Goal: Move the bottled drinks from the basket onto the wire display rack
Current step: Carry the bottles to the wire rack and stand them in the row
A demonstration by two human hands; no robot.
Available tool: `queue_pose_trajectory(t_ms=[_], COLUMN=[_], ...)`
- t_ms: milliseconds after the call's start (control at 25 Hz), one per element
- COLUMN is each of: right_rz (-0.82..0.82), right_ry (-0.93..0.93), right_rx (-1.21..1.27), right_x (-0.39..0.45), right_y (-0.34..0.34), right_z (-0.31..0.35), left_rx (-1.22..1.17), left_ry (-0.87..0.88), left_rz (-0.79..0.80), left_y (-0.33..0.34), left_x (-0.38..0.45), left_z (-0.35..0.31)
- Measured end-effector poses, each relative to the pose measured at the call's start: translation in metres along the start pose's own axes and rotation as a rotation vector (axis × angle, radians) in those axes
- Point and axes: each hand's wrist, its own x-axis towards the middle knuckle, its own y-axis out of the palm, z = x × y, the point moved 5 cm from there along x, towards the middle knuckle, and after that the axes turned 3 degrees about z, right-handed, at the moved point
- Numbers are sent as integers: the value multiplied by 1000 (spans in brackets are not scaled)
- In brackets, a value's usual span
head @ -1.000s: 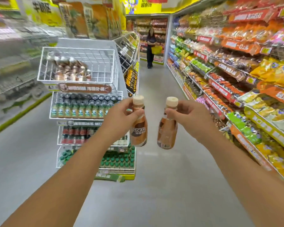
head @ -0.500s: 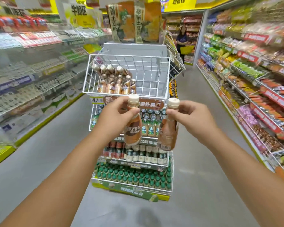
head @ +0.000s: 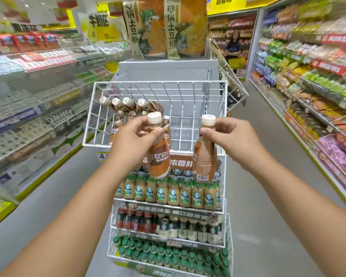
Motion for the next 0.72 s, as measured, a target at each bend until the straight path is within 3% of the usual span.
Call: queue_pose_trajectory(t_ms=[320, 720], right_rz=[-23, -92], right_ry=[31, 256], right_rx=[-38, -109], right_x=[117, 195], right_y=[10, 65], right_z=[-36, -100], left_rx=[-13, 39], left_ry=[-21, -38], left_rz=[1, 130], left_y=[20, 40], left_x=[127, 208], left_z=[34, 90])
